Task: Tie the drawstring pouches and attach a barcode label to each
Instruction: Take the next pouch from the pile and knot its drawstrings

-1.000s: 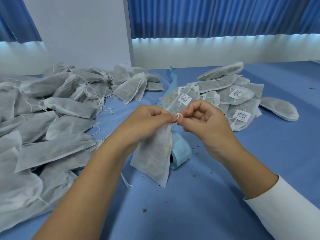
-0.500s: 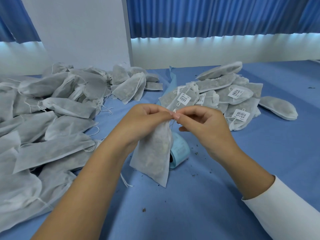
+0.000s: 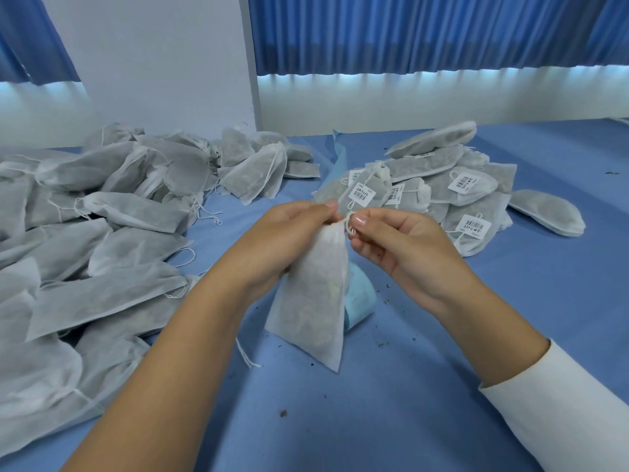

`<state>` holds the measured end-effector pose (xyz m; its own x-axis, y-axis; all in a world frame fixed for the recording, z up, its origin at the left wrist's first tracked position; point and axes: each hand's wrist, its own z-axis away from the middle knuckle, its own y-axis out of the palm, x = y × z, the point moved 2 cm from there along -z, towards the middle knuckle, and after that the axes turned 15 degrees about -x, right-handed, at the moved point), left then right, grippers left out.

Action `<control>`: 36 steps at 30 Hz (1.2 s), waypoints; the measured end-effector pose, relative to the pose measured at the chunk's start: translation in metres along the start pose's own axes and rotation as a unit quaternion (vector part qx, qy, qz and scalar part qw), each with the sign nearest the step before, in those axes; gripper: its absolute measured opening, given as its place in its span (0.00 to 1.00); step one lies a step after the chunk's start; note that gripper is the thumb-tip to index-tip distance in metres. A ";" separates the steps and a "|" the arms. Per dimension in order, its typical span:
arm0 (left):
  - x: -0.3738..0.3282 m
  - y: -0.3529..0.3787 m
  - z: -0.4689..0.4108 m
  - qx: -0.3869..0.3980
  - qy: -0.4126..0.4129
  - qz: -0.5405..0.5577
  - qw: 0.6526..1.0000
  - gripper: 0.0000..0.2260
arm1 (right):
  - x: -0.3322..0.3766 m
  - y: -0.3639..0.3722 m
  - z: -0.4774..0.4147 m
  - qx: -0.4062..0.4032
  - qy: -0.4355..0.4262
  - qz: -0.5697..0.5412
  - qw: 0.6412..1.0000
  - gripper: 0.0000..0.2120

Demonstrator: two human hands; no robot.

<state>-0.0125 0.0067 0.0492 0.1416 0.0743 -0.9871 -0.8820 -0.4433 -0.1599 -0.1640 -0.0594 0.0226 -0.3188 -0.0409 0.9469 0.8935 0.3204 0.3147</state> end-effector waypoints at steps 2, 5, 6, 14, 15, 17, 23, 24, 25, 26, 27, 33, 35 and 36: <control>0.001 0.002 0.001 0.021 -0.005 -0.015 1.000 0.11 | 0.001 0.000 0.000 0.000 -0.013 -0.004 1.000 0.05; 0.001 0.003 0.004 0.045 0.005 -0.033 0.998 0.11 | 0.001 0.001 0.000 -0.011 -0.029 -0.004 0.999 0.07; 0.001 0.003 0.005 0.053 0.007 -0.036 0.998 0.11 | 0.001 0.001 0.000 -0.013 -0.033 -0.003 0.999 0.07; 0.003 0.002 0.001 0.026 0.026 -0.096 0.995 0.10 | 0.001 -0.002 -0.003 -0.021 -0.052 0.018 0.998 0.05; 0.003 0.002 0.000 0.025 0.029 -0.100 0.994 0.11 | 0.000 -0.003 -0.004 -0.023 -0.055 0.026 0.998 0.05; 0.003 0.002 0.001 0.019 0.035 -0.102 0.994 0.12 | 0.001 -0.005 -0.005 -0.028 -0.063 0.044 0.997 0.05; 0.003 0.003 -0.003 -0.043 0.078 -0.121 0.989 0.10 | 0.003 -0.006 -0.006 -0.060 -0.129 0.127 0.982 0.05; 0.002 0.004 -0.002 -0.045 0.088 -0.133 0.986 0.09 | 0.004 -0.006 -0.006 -0.062 -0.145 0.144 0.977 0.05; 0.002 0.005 -0.002 -0.046 0.099 -0.145 0.983 0.08 | 0.005 -0.006 -0.007 -0.064 -0.158 0.156 0.973 0.05; 0.002 0.006 -0.002 -0.046 0.112 -0.153 0.981 0.08 | 0.006 -0.007 -0.007 -0.067 -0.169 0.165 0.969 0.05; 0.002 0.008 -0.002 -0.048 0.123 -0.158 0.979 0.09 | 0.007 -0.007 -0.007 -0.071 -0.176 0.173 0.966 0.05; 0.005 0.018 0.003 -0.077 0.160 -0.174 0.968 0.07 | 0.008 -0.008 -0.009 -0.094 -0.202 0.210 0.952 0.07; 0.006 0.022 0.004 -0.083 0.174 -0.184 0.964 0.07 | 0.007 -0.007 -0.009 -0.105 -0.214 0.221 0.946 0.08; 0.006 0.025 0.005 -0.085 0.184 -0.191 0.960 0.08 | 0.006 -0.006 -0.009 -0.112 -0.222 0.229 0.941 0.08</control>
<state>-0.0356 0.0010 0.0392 0.6168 -0.0469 -0.7857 -0.6529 -0.5880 -0.4774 -0.1685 -0.0699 0.0269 0.0592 0.4677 0.8819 0.9978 -0.0007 -0.0666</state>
